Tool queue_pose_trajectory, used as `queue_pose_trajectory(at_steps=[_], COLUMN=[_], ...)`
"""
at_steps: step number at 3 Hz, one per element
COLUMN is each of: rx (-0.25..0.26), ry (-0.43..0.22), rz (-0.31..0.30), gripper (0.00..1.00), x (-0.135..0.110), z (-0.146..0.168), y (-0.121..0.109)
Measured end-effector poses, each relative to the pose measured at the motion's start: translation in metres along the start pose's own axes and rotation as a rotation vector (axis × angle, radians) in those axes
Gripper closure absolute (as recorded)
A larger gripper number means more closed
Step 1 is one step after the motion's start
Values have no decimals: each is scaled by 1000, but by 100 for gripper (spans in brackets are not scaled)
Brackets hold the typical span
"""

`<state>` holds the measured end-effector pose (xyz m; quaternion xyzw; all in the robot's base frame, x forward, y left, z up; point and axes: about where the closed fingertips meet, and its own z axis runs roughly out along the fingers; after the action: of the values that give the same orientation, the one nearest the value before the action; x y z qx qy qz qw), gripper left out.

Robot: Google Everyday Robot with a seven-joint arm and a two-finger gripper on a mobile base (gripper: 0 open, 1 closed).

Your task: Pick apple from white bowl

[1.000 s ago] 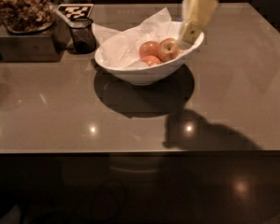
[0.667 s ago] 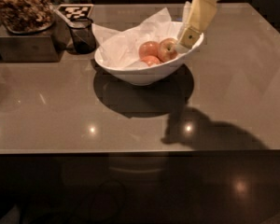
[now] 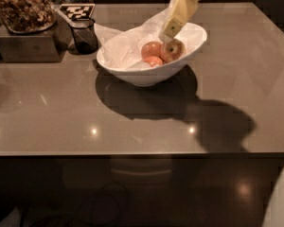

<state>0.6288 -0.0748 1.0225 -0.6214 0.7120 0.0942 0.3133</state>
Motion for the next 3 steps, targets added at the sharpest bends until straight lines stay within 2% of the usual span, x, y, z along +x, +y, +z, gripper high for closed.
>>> queue_pose_trajectory(at_steps=[1,2,3], rx=[6,6,2], ry=[-9,-9,-18], rz=[-2,-2,6], gripper=[0,19,20], x=[-3,-3,-3], z=[1,2,13], y=[-5,-5,-10])
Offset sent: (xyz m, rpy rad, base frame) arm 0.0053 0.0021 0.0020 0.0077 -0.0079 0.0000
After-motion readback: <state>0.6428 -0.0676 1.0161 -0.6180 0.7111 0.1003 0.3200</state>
